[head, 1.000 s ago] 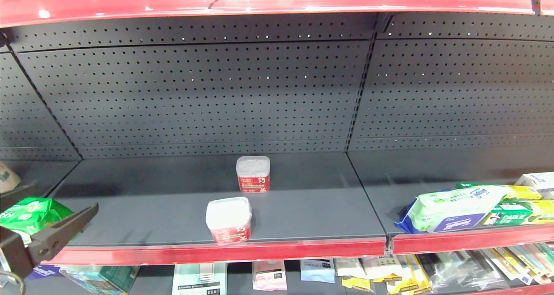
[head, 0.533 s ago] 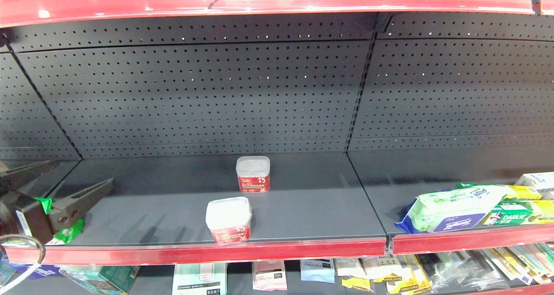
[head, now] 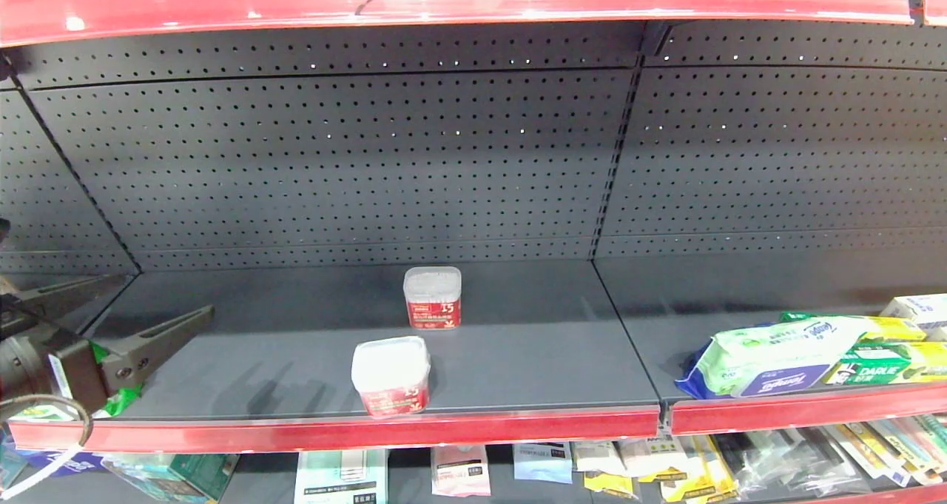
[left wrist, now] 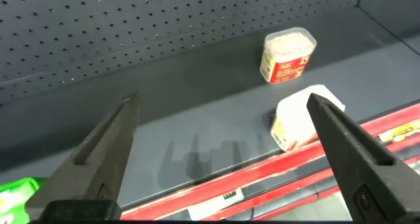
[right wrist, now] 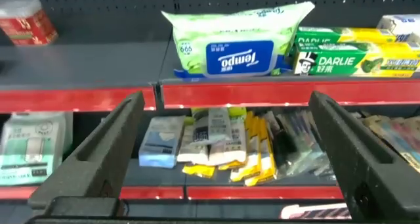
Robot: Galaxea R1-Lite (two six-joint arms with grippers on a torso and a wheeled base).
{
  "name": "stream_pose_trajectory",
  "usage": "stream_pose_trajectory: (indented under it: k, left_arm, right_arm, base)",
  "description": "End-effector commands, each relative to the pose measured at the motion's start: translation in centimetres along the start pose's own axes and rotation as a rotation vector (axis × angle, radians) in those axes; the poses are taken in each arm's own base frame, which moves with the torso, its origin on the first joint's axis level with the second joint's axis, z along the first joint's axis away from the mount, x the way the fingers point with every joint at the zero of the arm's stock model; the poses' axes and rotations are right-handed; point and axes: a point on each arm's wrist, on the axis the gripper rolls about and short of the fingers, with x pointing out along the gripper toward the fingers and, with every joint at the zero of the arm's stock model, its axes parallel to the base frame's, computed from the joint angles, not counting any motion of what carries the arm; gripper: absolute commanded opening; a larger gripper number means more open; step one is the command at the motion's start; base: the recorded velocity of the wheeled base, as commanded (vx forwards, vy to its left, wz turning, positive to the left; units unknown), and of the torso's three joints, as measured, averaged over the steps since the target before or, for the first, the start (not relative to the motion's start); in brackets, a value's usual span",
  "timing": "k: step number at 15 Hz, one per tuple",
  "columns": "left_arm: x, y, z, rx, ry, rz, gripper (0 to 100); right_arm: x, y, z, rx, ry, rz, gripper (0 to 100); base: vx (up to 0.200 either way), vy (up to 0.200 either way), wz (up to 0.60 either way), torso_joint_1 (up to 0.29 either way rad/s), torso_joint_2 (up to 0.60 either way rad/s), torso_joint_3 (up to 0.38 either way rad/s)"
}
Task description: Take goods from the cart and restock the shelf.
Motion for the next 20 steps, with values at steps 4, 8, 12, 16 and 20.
stream_pose_trajectory:
  k: [4, 8, 12, 16, 20]
  left_arm:
    - [1.3, 0.4, 0.9, 0.01, 0.007, -0.012, 100]
    - [4.0, 0.3, 1.3, 0.084, 0.054, -0.081, 100]
    - [4.6, -1.5, 0.2, 0.083, 0.141, -0.25, 100]
    - [5.9, -2.2, -2.2, 0.065, 0.278, -0.304, 100]
    - [7.6, -2.3, -4.2, 0.189, 0.365, -0.35, 100]
  right_arm:
    - [-0.2, 0.0, -0.1, -0.003, -0.022, 0.001, 100]
    - [-0.2, 0.0, -0.1, -0.003, -0.022, 0.002, 100]
    - [-0.2, 0.0, -0.1, -0.003, -0.022, 0.001, 100]
    - [-0.2, 0.0, -0.1, -0.003, -0.022, 0.001, 100]
    - [-0.2, 0.0, -0.1, -0.003, -0.022, 0.001, 100]
  base:
    - [0.0, 0.0, 0.0, 0.0, 0.0, 0.0]
    - [0.0, 0.0, 0.0, 0.0, 0.0, 0.0]
    - [0.0, 0.0, 0.0, 0.0, 0.0, 0.0]
    - [0.0, 0.0, 0.0, 0.0, 0.0, 0.0]
    - [0.0, 0.0, 0.0, 0.0, 0.0, 0.0]
